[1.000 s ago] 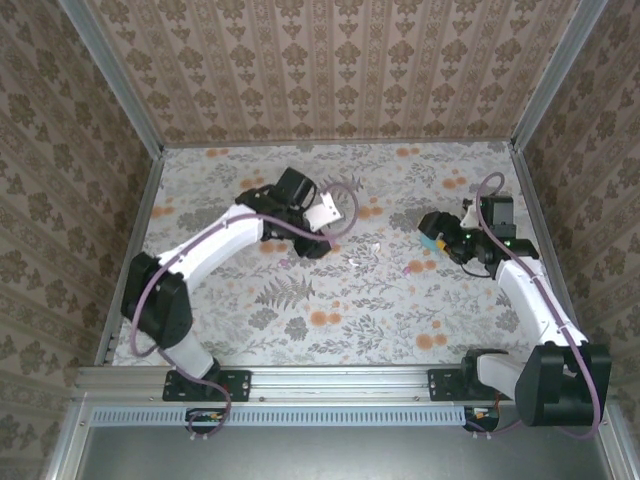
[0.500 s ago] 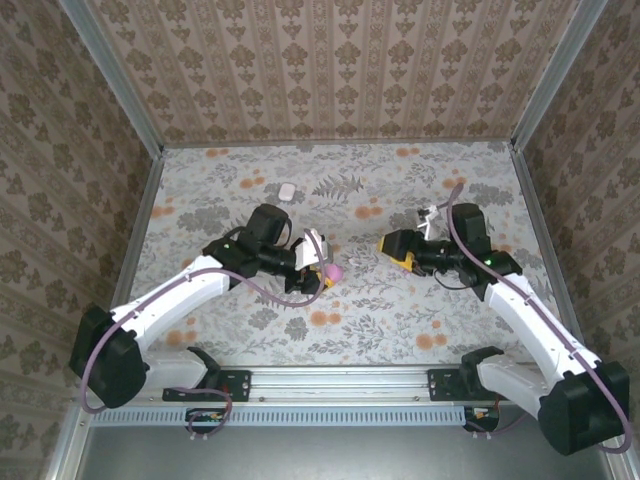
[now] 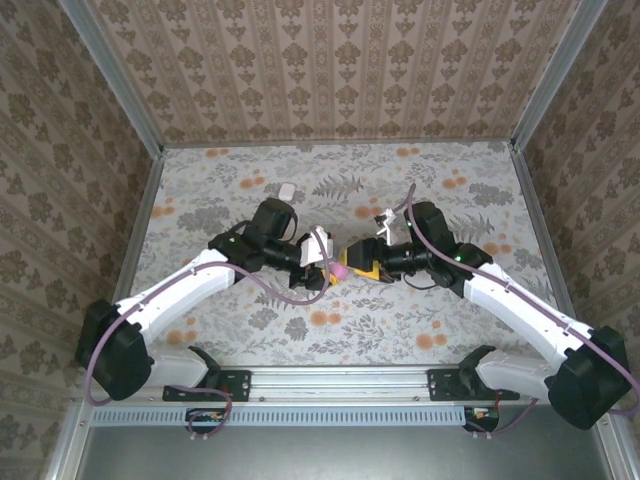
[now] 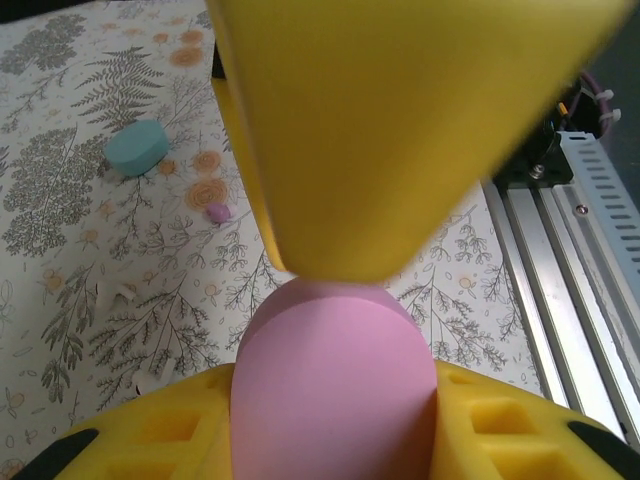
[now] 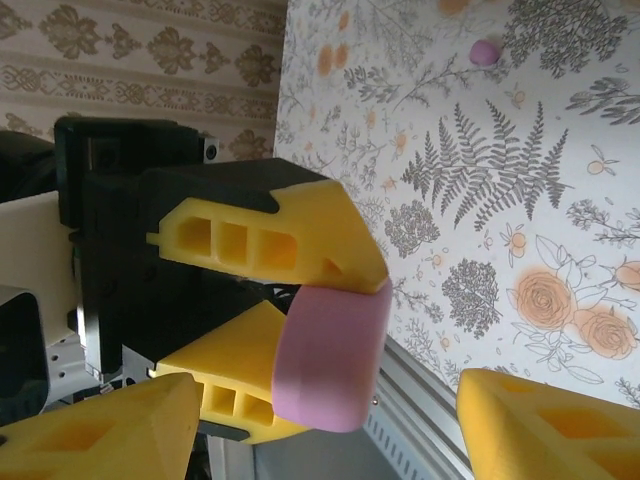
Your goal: Insert the wireless bluetooth earbuds into the charging case
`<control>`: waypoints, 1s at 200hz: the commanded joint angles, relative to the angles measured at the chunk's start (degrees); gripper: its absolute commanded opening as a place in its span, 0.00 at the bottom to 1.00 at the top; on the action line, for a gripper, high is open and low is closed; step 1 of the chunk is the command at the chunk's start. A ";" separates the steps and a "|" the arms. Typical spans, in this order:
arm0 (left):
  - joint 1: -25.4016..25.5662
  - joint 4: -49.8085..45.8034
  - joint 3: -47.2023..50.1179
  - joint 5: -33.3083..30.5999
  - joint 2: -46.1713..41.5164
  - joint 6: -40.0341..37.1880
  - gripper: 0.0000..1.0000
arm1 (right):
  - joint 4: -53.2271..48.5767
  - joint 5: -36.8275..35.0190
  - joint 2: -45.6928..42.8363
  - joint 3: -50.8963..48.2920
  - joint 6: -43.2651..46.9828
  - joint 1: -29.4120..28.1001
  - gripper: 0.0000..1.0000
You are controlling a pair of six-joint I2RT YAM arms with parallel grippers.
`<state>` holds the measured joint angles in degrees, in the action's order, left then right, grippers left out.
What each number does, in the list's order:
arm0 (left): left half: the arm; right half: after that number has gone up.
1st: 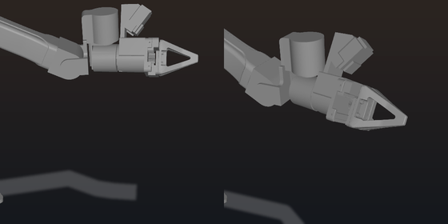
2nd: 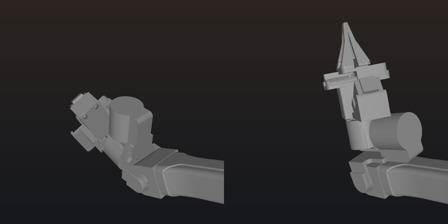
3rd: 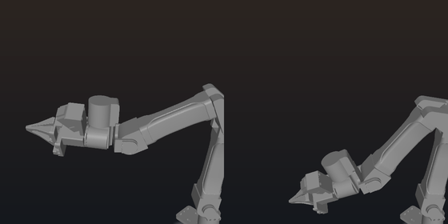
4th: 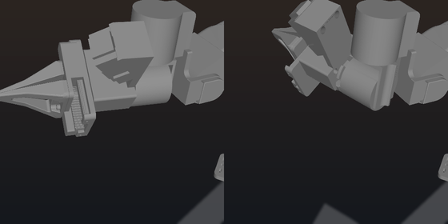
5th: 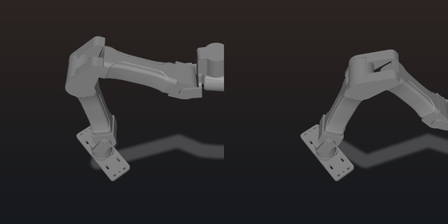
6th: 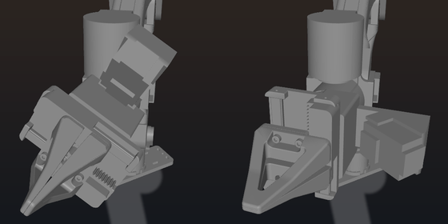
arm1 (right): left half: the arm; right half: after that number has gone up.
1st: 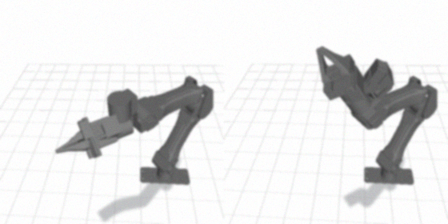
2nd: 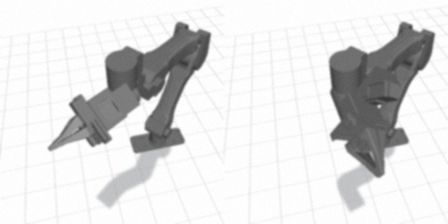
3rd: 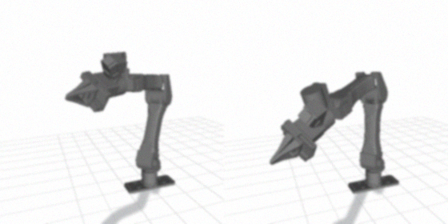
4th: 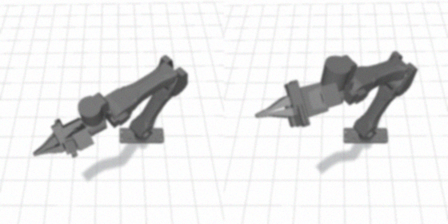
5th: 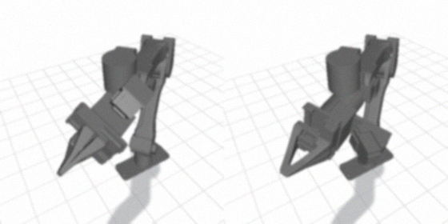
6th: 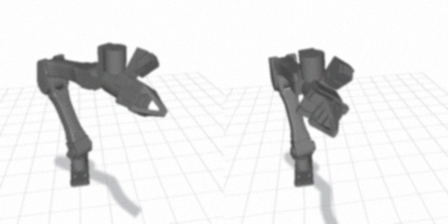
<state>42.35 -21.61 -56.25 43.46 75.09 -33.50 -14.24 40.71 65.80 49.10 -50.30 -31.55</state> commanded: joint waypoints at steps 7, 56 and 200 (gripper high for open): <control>0.36 -2.34 -2.59 0.48 0.97 -1.84 0.40 | 0.42 -1.77 2.45 2.55 -1.55 -1.82 0.67; 0.31 -2.84 -3.17 0.39 1.37 -2.37 0.41 | 0.33 -2.81 6.03 3.27 -1.64 -2.77 0.56; 0.38 -4.32 -5.03 -3.64 2.24 -3.35 0.44 | -0.25 -2.06 6.45 3.88 -1.55 -2.64 0.39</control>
<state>42.46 -24.75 -59.33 40.32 77.21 -35.22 -13.43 38.48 72.38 51.68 -51.40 -34.02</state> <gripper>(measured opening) 0.446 0.392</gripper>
